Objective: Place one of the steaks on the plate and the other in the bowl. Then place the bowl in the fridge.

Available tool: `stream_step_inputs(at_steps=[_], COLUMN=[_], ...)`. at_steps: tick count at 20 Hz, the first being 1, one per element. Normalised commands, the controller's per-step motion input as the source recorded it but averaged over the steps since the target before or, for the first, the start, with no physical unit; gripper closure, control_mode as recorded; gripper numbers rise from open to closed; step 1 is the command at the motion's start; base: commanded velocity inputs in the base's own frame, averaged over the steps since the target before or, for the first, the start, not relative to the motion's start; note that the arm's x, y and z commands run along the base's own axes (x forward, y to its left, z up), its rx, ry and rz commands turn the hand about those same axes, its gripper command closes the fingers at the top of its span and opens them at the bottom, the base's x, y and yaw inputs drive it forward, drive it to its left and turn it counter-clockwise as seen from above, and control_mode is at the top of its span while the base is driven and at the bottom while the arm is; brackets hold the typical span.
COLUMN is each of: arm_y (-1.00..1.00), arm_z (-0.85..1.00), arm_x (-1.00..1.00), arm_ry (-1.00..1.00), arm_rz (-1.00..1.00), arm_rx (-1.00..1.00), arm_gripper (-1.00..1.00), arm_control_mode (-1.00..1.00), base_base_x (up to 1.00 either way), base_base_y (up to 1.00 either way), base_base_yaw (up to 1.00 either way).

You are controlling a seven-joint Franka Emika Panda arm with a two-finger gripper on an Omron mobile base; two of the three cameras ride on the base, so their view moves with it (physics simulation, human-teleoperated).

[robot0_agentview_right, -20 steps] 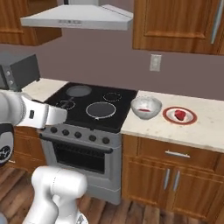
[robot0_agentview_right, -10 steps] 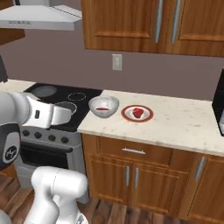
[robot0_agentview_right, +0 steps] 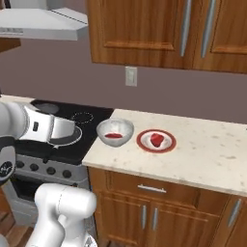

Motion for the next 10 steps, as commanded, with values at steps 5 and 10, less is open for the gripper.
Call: stream_step_inputs(at_steps=[5, 10], arm_y=[0.00, 0.00], arm_z=[0.00, 0.00], arm_x=[0.00, 0.00], arm_ry=[0.00, 0.00], arm_rz=[0.00, 0.00], arm_rx=[0.00, 0.00], arm_gripper=[-1.00, -1.00], arm_control_mode=[1.00, 1.00], base_base_x=[1.00, 0.98], base_base_y=[-0.40, -0.17], base_base_yaw=[0.00, -0.12])
